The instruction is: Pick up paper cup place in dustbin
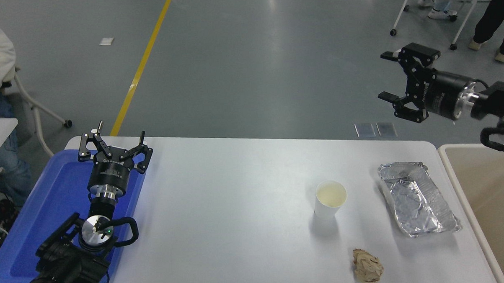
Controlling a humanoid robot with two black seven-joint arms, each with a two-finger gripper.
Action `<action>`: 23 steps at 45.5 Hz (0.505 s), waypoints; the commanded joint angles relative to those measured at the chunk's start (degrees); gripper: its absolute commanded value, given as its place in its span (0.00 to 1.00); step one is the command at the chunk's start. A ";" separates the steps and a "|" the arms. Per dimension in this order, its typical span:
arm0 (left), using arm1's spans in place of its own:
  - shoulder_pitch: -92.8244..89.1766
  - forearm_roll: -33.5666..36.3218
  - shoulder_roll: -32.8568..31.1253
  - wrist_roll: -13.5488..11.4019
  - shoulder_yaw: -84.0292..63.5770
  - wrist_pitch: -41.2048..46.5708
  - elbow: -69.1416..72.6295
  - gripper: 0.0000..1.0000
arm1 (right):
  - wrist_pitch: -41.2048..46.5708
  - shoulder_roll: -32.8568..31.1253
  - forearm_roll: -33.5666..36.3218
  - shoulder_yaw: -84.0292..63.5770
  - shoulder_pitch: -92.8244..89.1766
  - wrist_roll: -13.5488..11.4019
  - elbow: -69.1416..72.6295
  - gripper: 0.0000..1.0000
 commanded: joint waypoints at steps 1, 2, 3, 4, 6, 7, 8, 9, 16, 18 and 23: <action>0.00 -0.06 0.00 -0.01 0.00 0.00 -0.01 1.00 | -0.50 0.60 -1.50 -23.60 18.39 0.10 5.51 1.00; 0.00 0.03 0.00 -0.01 0.00 0.00 -0.01 1.00 | -0.50 0.86 -1.94 -25.01 19.62 0.10 6.04 1.00; 0.00 0.03 0.00 -0.01 0.00 0.00 -0.01 1.00 | -0.50 1.21 -2.29 -26.33 20.77 0.10 6.57 1.00; 0.00 -0.06 0.00 -0.01 0.00 0.00 -0.01 1.00 | -0.50 1.56 -2.82 -27.56 21.91 0.10 7.10 1.00; 0.00 -0.06 0.00 -0.01 0.00 0.00 -0.01 1.00 | -0.50 2.62 -3.79 -30.64 25.60 0.10 8.06 1.00; 0.00 0.03 0.00 -0.01 0.00 0.00 -0.01 1.00 | -0.41 2.97 -3.96 -31.43 26.92 0.10 8.42 1.00; 0.00 0.03 0.00 -0.01 0.00 0.00 -0.01 1.00 | -0.33 3.32 -4.05 -32.14 28.06 0.10 8.85 1.00; 0.00 0.03 0.00 -0.01 0.00 0.00 -0.01 1.00 | -0.15 3.50 -4.31 -32.75 29.20 0.10 9.47 1.00; 0.00 -0.06 0.00 -0.01 0.00 0.00 -0.01 1.00 | 3.62 3.67 -8.61 -33.81 34.92 -0.16 13.51 1.00; 0.00 -0.06 0.00 -0.01 0.00 0.00 -0.01 1.00 | 4.33 3.50 -10.72 -33.73 35.89 -0.16 14.65 1.00; 0.00 -0.06 0.00 -0.01 0.00 0.00 -0.01 1.00 | 4.86 3.50 -15.12 -33.81 37.47 -0.25 17.20 1.00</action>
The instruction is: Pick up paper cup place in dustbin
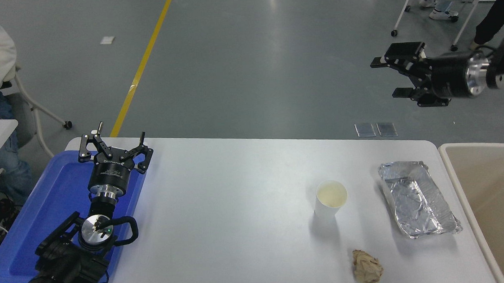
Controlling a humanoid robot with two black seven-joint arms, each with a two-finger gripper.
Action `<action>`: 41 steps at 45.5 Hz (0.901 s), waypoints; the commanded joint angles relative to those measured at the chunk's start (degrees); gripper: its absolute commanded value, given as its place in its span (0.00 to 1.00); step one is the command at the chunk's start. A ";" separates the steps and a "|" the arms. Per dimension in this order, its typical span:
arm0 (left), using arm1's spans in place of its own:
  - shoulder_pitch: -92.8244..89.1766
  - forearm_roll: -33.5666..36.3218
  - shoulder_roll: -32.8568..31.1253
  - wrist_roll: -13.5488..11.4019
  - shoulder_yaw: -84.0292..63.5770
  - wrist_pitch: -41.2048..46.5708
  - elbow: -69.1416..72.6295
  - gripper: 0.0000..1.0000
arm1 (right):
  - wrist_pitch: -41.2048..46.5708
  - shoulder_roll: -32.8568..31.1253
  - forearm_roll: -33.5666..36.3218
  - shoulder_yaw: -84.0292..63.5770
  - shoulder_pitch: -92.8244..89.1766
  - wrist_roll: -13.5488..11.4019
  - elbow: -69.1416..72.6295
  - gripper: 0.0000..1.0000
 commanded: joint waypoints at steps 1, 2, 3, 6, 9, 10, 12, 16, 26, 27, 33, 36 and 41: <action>0.00 -0.05 0.00 0.00 0.00 0.00 0.09 1.00 | 2.46 0.53 -7.95 -4.04 7.96 -0.14 6.16 1.00; 0.00 -0.05 0.00 0.00 0.00 0.00 0.09 1.00 | 2.46 0.53 -8.39 -4.04 8.14 -0.23 6.52 1.00; 0.00 -0.05 0.00 0.00 0.00 0.00 0.09 1.00 | 2.46 0.62 -8.83 -4.12 8.31 -0.23 6.87 1.00; 0.00 -0.05 0.00 0.00 0.00 0.00 0.09 1.00 | 2.54 0.79 -10.15 -4.21 8.84 -0.23 7.83 1.00; 0.00 -0.14 0.00 0.00 0.00 0.00 0.09 1.00 | 2.54 1.84 -11.03 -4.48 9.63 -0.23 8.80 1.00; 0.00 -0.14 0.08 0.00 0.00 0.09 0.09 1.00 | 2.54 2.37 -11.21 -4.82 9.98 -0.23 9.15 1.00; 0.00 -0.14 0.09 0.00 0.00 0.09 0.09 1.00 | 2.72 3.60 -11.21 -6.23 11.03 -0.23 9.86 1.00; 0.00 -0.14 0.09 0.00 0.00 0.09 0.09 1.00 | 2.90 6.59 -11.21 -9.22 14.02 -0.23 11.61 1.00; 0.00 -0.22 0.09 0.00 0.00 0.09 0.09 1.00 | 2.72 17.83 -10.60 -16.95 17.54 -0.14 12.67 1.00; 0.00 -0.22 0.09 0.00 0.00 0.09 0.09 1.00 | 2.72 18.89 -10.51 -17.83 17.81 -0.14 12.85 1.00; 0.00 -0.14 0.09 0.00 -0.09 0.00 0.09 1.00 | 2.81 22.41 -10.42 -23.63 19.39 -0.14 15.74 1.00; 0.00 -0.05 0.09 0.00 -0.09 0.00 0.09 1.00 | 2.81 23.82 -10.33 -26.88 20.27 -0.14 16.45 1.00; 0.08 0.04 0.17 0.00 -0.09 0.00 0.09 1.00 | 2.81 25.14 -9.19 -29.87 20.44 -0.06 17.15 1.00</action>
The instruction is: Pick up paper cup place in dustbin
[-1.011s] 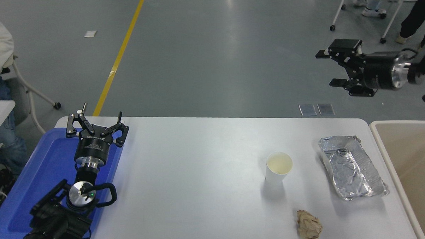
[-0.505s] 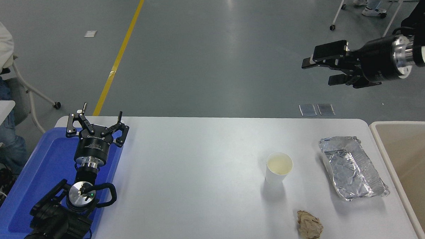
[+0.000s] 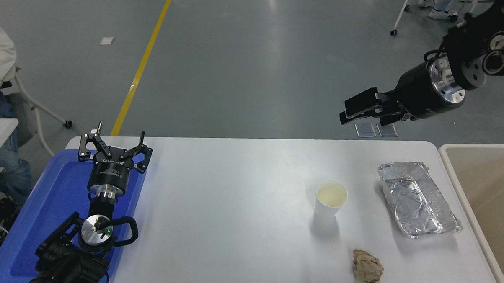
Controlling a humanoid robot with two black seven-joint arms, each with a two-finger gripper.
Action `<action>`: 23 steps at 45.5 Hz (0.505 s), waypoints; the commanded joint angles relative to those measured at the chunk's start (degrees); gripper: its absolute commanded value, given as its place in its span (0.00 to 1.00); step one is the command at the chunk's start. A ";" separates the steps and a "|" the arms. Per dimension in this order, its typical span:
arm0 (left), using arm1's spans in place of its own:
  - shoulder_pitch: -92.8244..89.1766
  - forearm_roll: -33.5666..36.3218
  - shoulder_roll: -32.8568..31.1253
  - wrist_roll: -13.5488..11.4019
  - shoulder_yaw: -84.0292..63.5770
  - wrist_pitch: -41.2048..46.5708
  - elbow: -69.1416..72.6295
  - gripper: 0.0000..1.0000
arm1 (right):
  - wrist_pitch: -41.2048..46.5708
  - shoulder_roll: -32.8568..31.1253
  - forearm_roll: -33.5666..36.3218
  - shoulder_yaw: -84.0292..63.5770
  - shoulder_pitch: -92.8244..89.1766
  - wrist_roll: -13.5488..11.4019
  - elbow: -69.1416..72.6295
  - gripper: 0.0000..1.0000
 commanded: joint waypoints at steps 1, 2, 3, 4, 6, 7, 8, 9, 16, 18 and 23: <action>0.08 0.16 0.09 0.00 -0.05 -0.10 0.00 1.00 | 0.07 5.55 1.66 -8.78 2.18 0.09 2.73 1.00; 0.08 0.16 0.09 0.00 -0.05 -0.10 0.00 1.00 | 0.07 5.64 2.19 -9.39 2.18 0.09 2.90 1.00; 0.08 0.16 0.09 0.00 -0.05 -0.10 0.00 1.00 | 0.15 5.73 2.98 -10.44 2.18 0.09 3.08 1.00; 0.08 0.16 0.09 0.00 -0.05 -0.10 0.00 1.00 | 0.07 5.81 3.51 -11.06 2.18 0.09 3.17 1.00; 0.08 0.16 0.09 0.00 -0.05 -0.10 0.00 1.00 | 0.15 5.99 4.83 -11.94 2.10 0.09 3.17 1.00; 0.08 0.16 0.09 0.00 -0.05 -0.10 0.00 1.00 | 0.07 6.16 5.27 -12.21 2.10 0.09 3.26 1.00; 0.08 0.16 0.09 0.00 -0.05 -0.10 0.00 1.00 | 0.07 6.25 5.88 -12.47 2.10 0.00 3.26 1.00; 0.08 0.16 0.09 0.00 -0.05 -0.10 0.00 1.00 | -0.02 6.43 6.41 -12.56 2.01 0.00 3.17 1.00; 0.08 0.16 0.09 0.00 -0.05 -0.10 0.00 1.00 | 0.24 8.10 10.02 -14.14 2.10 -0.17 3.26 1.00; 0.08 0.16 0.09 0.00 -0.05 -0.10 0.00 1.00 | 0.59 8.19 10.28 -14.58 2.27 -0.17 3.52 1.00; 0.08 0.16 0.09 0.00 -0.05 -0.10 0.00 1.00 | 1.91 8.71 10.46 -14.76 3.06 -0.35 3.78 1.00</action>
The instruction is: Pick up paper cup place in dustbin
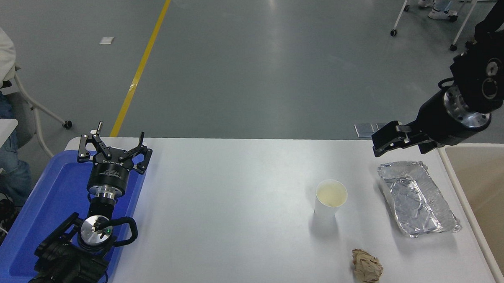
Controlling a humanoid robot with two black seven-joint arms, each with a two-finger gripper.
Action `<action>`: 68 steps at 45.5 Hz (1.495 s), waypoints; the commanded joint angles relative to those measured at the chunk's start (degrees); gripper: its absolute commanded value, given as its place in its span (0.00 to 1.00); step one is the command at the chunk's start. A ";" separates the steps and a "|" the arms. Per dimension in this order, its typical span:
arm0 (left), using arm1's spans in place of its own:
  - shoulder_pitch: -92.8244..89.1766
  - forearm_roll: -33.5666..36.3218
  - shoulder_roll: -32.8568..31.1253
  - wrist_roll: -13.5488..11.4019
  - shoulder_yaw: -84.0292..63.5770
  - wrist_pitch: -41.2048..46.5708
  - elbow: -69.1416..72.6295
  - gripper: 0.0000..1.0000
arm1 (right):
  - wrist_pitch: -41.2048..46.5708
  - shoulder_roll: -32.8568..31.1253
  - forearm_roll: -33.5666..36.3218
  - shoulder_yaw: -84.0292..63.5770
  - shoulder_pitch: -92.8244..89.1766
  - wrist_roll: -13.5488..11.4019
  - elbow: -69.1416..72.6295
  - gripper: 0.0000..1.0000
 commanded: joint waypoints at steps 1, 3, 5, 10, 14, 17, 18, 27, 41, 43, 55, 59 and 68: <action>0.00 0.02 0.01 0.00 0.00 0.00 0.00 1.00 | 1.55 2.24 2.73 -2.44 1.00 -0.21 0.71 1.00; -0.08 0.02 0.01 0.00 0.00 0.00 0.00 1.00 | 1.64 2.94 3.34 -2.36 1.09 -0.12 0.71 1.00; 0.00 -0.07 0.01 0.00 0.00 0.00 0.00 1.00 | 1.64 3.73 4.30 -2.27 1.00 -0.04 0.71 1.00; 0.00 0.02 0.01 0.00 0.00 0.00 0.00 1.00 | 3.13 4.88 5.27 -1.21 1.00 0.32 0.71 1.00; 0.00 0.02 0.01 0.00 0.00 0.00 0.00 1.00 | 4.01 5.76 5.28 0.10 0.65 0.32 0.53 1.00; 0.00 0.02 0.01 0.00 0.00 0.00 0.00 1.00 | 3.40 6.02 5.01 0.46 -0.31 0.32 0.18 1.00; 0.00 0.02 0.01 0.00 0.00 0.00 0.00 1.00 | 3.13 6.02 4.84 0.72 -1.10 0.32 -0.17 1.00; -0.09 0.02 0.01 0.00 0.00 0.00 0.00 1.00 | 2.26 6.11 3.52 2.83 -4.09 0.23 -3.42 1.00; -0.09 0.02 -0.08 0.00 0.00 0.00 0.00 1.00 | 0.50 9.36 3.34 4.67 -11.21 0.49 -10.10 1.00; -0.09 0.02 -0.17 0.00 0.00 0.00 0.00 1.00 | 0.50 9.36 3.34 5.38 -12.70 0.49 -11.24 1.00; -0.17 -0.07 -0.17 0.00 0.08 0.00 0.00 1.00 | -0.91 10.86 2.11 9.77 -22.72 0.49 -19.50 1.00; -0.17 -0.07 -0.26 0.00 0.08 0.00 0.00 1.00 | -1.00 11.21 1.67 11.00 -25.71 0.41 -21.97 1.00; -0.26 -0.16 -0.26 0.00 0.08 0.09 0.00 1.00 | -3.20 12.09 0.53 12.50 -32.47 0.40 -27.41 1.00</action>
